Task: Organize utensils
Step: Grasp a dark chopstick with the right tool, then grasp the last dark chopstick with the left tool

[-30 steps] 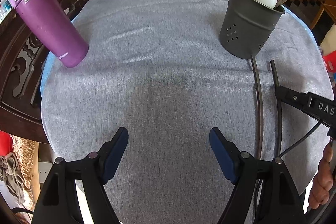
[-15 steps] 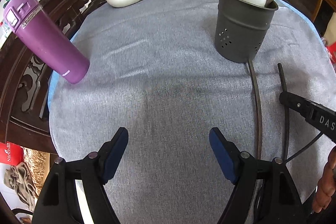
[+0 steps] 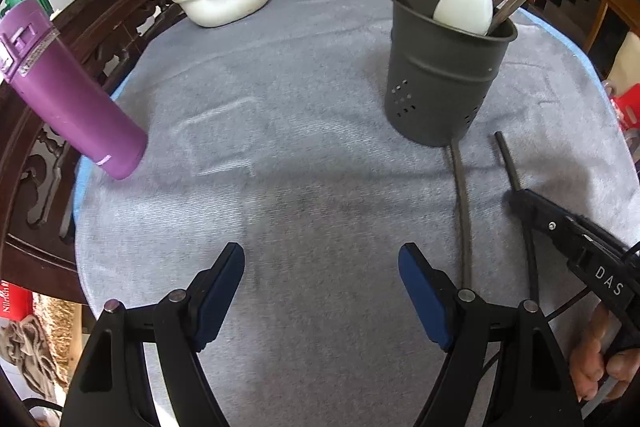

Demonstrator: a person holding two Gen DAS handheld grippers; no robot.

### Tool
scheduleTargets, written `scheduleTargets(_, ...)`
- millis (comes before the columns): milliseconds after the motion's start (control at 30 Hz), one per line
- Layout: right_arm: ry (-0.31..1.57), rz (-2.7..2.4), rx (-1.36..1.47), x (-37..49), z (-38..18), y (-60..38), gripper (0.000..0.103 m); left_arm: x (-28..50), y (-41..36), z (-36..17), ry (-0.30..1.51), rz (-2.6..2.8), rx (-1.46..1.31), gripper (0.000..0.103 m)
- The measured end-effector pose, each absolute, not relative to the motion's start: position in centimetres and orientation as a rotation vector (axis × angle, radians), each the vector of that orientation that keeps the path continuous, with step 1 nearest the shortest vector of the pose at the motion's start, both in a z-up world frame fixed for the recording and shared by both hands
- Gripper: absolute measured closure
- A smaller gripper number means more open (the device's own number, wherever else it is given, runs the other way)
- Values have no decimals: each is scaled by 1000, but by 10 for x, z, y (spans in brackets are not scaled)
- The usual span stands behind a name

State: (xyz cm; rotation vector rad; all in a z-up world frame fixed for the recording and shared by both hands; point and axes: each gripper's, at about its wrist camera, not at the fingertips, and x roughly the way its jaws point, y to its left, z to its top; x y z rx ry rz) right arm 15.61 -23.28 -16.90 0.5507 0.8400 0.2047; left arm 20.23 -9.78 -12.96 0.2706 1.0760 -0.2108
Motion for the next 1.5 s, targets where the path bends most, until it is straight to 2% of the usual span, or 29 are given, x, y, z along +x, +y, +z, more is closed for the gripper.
scheduleTargets(267,821,259,641,153,-173,-249,90,213,-125,-131,1093,-266,234,25)
scheduleTargets(300,811,267,650,152,-173,-252,87,214,-129,-133,1100,-274,237,30)
scheduleTargets(367,805,279,657,149,-172,-257,87,213,-136,-136,1118,-293,248,36)
scheduleTargets(433,803,289,657,149,-172,-259,87,214,-140,-139,1137,-304,249,46)
scheduleTargets(533,794,287,658,146,-171,-260,87,216,-146,-145,1165,-322,233,53)
scheduleTargets(1233,763,202,672,149,-169,-263,86,200,-144,-133,1135,-368,149,56)
scheduleTargets(1500,762,195,663,150,-169,-262,88,195,-152,-132,1121,-366,217,54)
